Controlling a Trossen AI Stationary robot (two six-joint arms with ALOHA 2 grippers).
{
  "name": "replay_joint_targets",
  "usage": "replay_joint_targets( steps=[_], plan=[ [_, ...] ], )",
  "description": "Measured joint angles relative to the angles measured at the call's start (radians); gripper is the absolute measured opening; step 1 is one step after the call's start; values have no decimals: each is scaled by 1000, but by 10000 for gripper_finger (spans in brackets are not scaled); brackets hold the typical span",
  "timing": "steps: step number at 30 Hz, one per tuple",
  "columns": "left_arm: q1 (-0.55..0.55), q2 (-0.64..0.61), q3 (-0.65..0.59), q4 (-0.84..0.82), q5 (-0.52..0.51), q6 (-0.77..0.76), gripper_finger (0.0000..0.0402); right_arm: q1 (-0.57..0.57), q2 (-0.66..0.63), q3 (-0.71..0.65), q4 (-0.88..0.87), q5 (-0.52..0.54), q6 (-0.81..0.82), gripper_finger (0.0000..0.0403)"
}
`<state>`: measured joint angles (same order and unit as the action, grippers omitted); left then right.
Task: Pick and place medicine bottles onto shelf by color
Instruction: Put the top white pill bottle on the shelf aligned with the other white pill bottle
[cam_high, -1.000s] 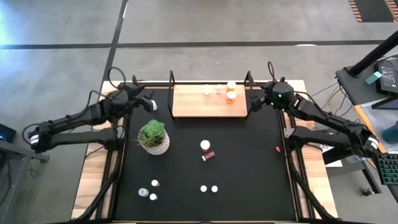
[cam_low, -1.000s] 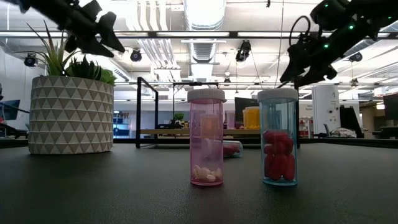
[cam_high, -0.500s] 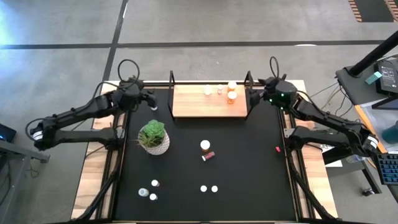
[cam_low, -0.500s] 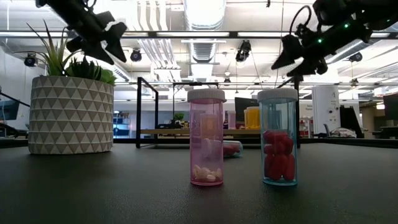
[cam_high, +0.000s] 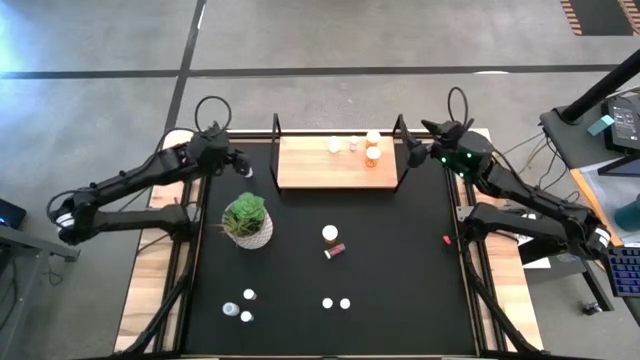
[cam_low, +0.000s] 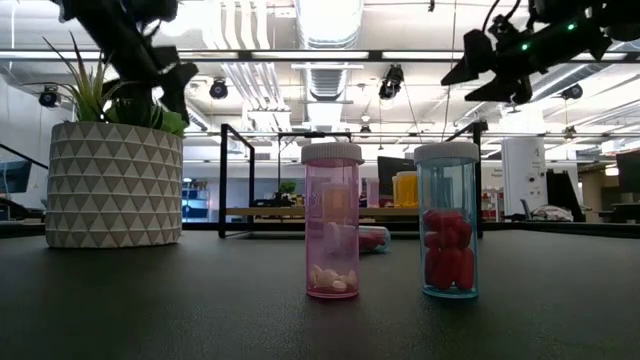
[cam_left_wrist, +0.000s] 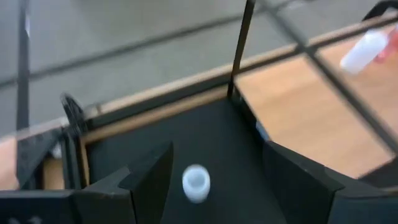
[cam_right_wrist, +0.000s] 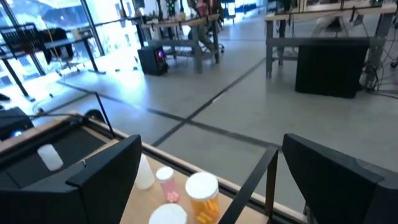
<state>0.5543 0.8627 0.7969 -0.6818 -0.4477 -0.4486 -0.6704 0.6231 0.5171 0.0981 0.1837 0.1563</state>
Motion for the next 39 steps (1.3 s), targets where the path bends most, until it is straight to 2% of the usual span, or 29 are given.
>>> replay_joint_targets(
  steps=[7,14,23,34,39],
  plan=[
    [81,132,4,-23,140,-115,233,0,-68,-43,2,0,0,380],
    [134,280,5,-25,252,-126,233,0,-115,-89,3,0,0,380],
    [162,403,10,-22,251,-125,233,0,-189,-157,5,0,0,380],
    [173,464,8,2,210,-148,232,0,-237,-267,4,0,1,380],
    [173,466,8,21,209,-149,205,0,-236,-309,4,0,1,380]
  ],
)
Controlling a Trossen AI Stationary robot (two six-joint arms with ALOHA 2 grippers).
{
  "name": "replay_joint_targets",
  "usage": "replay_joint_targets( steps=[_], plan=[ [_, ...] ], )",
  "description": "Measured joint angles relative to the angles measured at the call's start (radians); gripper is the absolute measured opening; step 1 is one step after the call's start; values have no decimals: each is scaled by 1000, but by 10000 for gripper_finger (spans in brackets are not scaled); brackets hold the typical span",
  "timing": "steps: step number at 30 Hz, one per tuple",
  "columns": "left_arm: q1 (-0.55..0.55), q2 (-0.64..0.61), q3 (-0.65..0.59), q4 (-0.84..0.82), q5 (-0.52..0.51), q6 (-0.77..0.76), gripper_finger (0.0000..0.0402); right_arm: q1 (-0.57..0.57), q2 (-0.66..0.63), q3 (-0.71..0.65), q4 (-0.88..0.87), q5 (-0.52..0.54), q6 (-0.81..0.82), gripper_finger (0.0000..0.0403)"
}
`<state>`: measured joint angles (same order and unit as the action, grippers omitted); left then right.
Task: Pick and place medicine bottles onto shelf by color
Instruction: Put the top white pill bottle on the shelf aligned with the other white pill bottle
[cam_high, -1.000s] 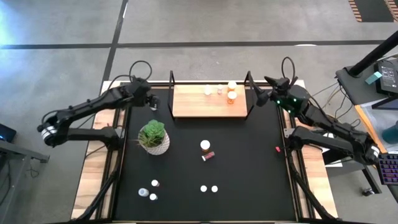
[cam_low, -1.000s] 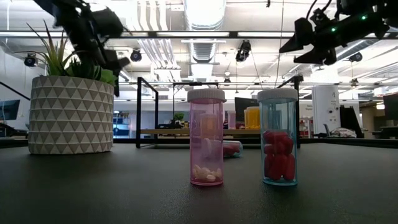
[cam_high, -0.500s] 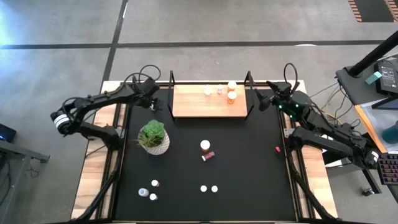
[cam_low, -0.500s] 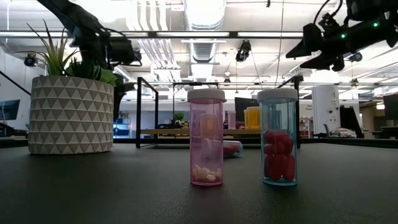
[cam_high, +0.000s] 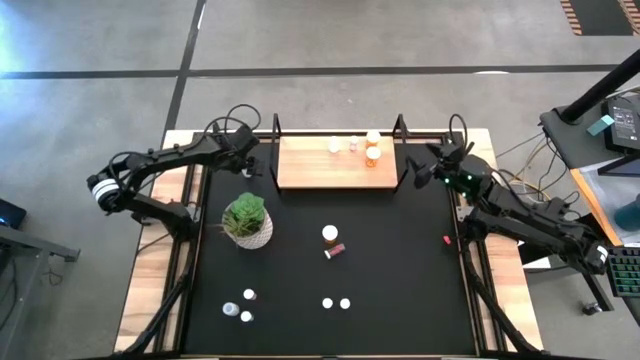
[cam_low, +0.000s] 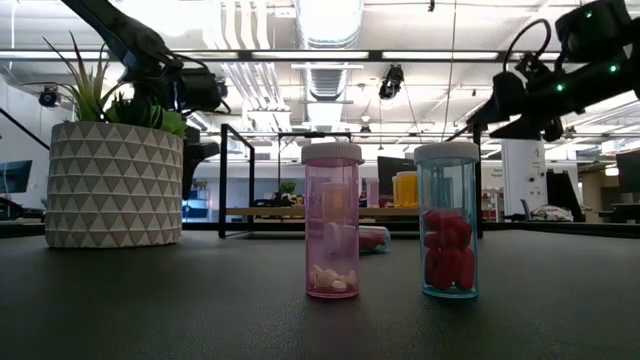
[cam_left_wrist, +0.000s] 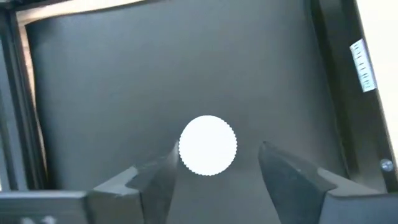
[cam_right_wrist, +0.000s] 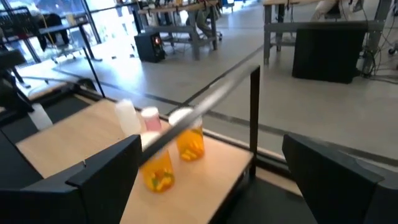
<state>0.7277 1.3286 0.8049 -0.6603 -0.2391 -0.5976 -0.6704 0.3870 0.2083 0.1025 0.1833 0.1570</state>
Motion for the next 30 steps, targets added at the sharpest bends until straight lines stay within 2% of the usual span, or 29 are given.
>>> replay_joint_targets(
  steps=[7,11,19,30],
  plan=[
    [5,13,-1,4,0,-2,127,0,0,-44,-5,0,0,380],
    [5,12,0,9,-3,-2,99,0,0,-52,-4,0,0,380],
    [6,-4,19,32,5,-1,90,0,0,-52,-1,0,0,380],
    [6,-99,71,19,-32,2,90,0,0,-52,0,0,0,380]
  ],
)
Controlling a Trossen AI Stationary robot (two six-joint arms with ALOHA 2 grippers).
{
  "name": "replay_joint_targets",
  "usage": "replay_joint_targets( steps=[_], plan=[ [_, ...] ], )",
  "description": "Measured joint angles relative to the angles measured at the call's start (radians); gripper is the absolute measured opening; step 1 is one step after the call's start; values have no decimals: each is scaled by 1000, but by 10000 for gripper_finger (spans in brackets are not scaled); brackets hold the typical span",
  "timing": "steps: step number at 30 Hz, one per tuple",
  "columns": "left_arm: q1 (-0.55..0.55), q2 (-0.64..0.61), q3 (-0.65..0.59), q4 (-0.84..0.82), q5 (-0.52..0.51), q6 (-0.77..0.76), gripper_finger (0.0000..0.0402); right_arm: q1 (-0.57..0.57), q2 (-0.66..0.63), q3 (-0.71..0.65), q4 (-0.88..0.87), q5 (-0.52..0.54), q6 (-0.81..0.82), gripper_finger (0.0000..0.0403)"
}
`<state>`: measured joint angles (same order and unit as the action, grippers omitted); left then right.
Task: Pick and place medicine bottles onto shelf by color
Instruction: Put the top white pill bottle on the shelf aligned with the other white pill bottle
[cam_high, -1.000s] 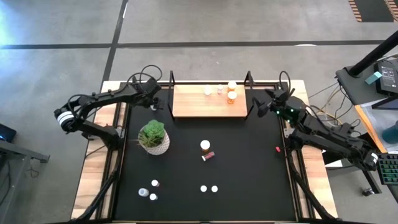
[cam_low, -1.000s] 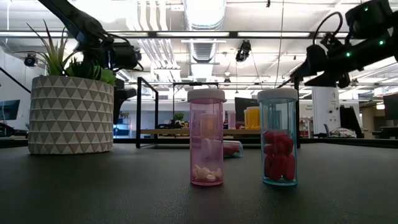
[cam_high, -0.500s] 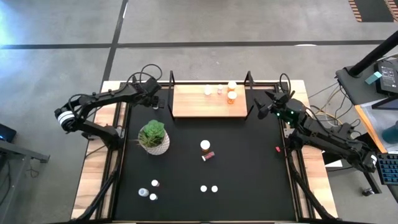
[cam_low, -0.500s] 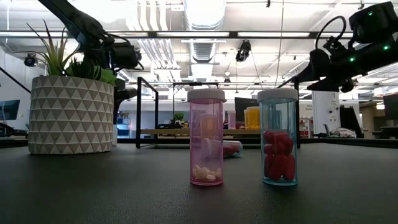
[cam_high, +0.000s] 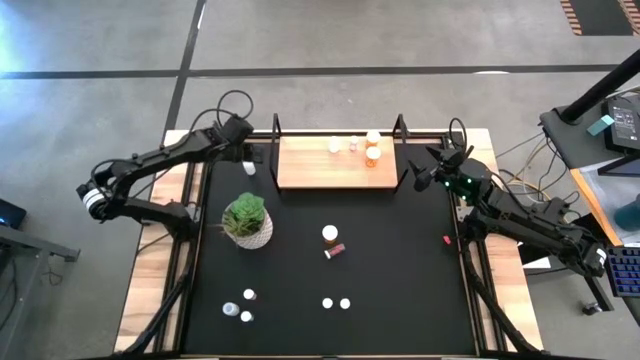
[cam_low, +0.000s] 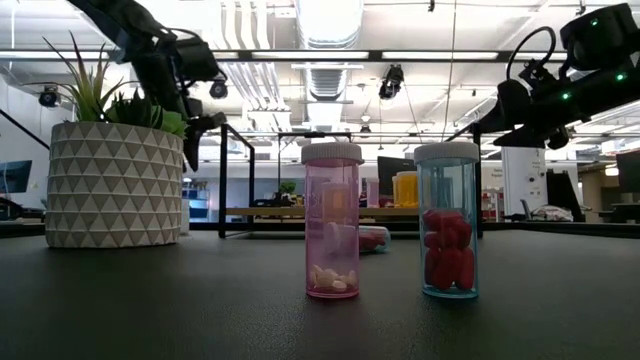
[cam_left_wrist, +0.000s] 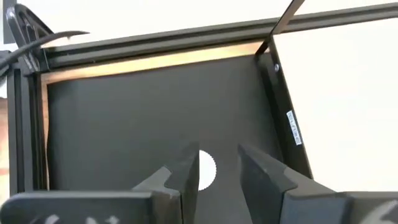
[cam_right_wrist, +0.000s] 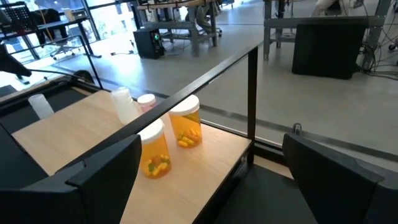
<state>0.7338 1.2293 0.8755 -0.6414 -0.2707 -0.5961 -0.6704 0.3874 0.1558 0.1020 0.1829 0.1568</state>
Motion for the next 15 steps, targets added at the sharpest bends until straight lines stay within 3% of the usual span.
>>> replay_joint_targets(
  steps=[15],
  plan=[
    [0,1,-13,-5,35,58,91,0,0,0,0,0,0,380]
  ],
)
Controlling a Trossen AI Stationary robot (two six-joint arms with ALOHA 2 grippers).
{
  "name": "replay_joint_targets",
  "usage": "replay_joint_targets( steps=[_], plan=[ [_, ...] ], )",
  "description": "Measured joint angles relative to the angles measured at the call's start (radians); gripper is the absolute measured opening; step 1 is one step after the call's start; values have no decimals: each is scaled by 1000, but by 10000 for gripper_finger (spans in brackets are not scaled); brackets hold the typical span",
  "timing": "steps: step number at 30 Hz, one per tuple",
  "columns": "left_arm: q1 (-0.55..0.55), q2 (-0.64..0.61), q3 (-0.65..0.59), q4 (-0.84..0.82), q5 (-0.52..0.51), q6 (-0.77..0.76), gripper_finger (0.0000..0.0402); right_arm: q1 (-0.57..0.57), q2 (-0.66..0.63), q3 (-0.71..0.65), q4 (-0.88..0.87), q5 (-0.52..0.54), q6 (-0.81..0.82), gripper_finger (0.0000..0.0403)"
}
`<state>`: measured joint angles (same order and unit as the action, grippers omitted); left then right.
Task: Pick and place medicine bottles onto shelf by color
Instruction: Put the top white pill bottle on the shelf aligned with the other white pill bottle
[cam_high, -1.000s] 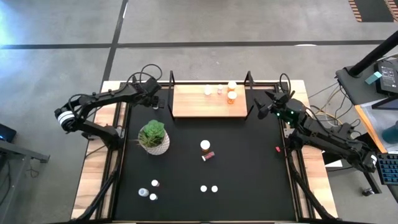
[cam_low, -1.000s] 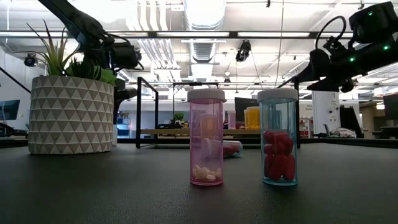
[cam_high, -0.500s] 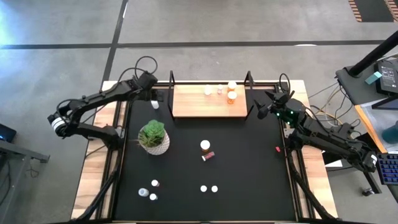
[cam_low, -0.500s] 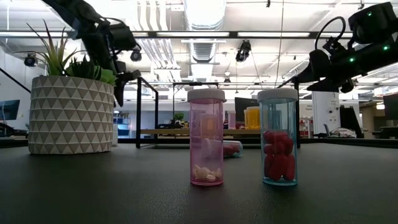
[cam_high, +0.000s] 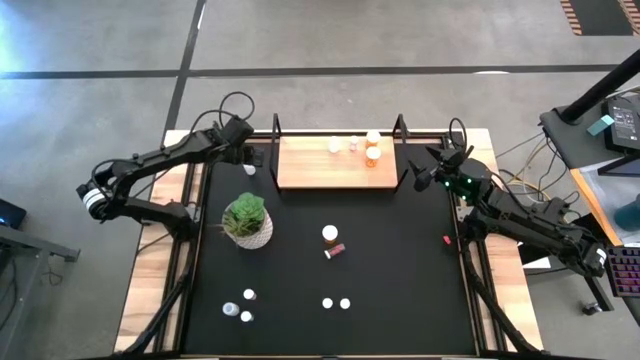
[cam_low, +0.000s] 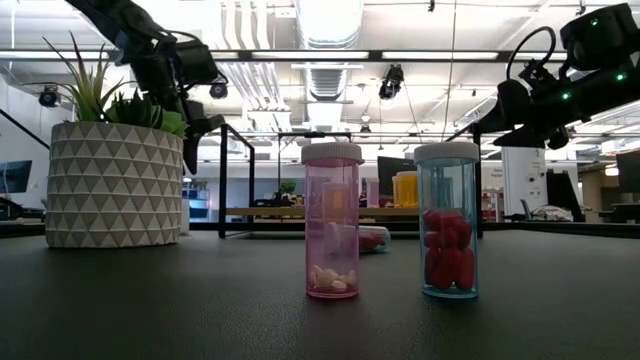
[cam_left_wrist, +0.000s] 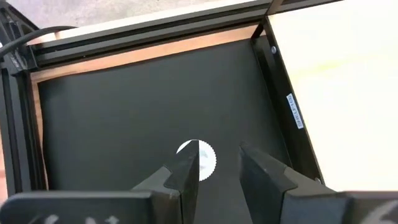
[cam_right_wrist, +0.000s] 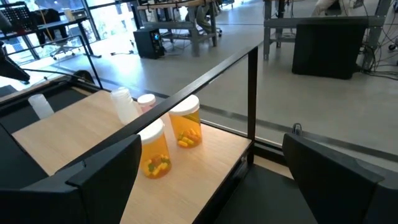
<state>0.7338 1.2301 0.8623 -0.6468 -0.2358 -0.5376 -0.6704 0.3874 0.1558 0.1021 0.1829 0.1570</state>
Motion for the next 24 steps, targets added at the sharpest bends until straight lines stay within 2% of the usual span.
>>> replay_joint_targets(
  steps=[13,18,21,24],
  plan=[
    [-1,0,-1,-1,13,3,91,0,0,0,0,0,0,380],
    [-2,0,-1,4,69,-9,93,0,0,0,0,0,0,380],
    [-2,3,-2,2,22,-60,115,0,0,0,0,0,0,380],
    [-1,6,-3,0,13,-108,158,0,0,0,0,0,0,380]
  ],
)
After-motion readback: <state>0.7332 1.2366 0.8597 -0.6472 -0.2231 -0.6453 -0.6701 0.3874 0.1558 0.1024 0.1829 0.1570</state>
